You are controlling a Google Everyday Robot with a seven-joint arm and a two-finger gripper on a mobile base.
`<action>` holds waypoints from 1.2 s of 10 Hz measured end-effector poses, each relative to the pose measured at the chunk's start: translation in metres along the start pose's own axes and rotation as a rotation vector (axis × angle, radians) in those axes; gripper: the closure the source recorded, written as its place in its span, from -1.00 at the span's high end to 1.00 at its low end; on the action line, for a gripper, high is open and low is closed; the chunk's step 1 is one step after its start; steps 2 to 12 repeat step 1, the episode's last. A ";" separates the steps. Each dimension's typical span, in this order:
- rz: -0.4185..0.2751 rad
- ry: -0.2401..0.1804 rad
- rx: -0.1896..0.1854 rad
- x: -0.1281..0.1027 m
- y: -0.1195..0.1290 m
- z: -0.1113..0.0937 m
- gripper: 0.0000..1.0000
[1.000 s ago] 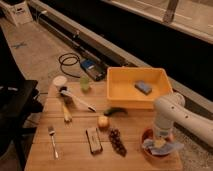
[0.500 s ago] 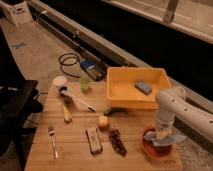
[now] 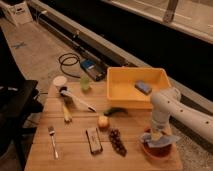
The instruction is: Wipe red bowl with towel
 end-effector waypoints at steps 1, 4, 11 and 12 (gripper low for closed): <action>0.016 -0.002 -0.004 0.006 0.012 0.002 -1.00; 0.016 -0.002 -0.004 0.006 0.012 0.002 -1.00; 0.016 -0.002 -0.004 0.006 0.012 0.002 -1.00; 0.016 -0.002 -0.004 0.006 0.012 0.002 -1.00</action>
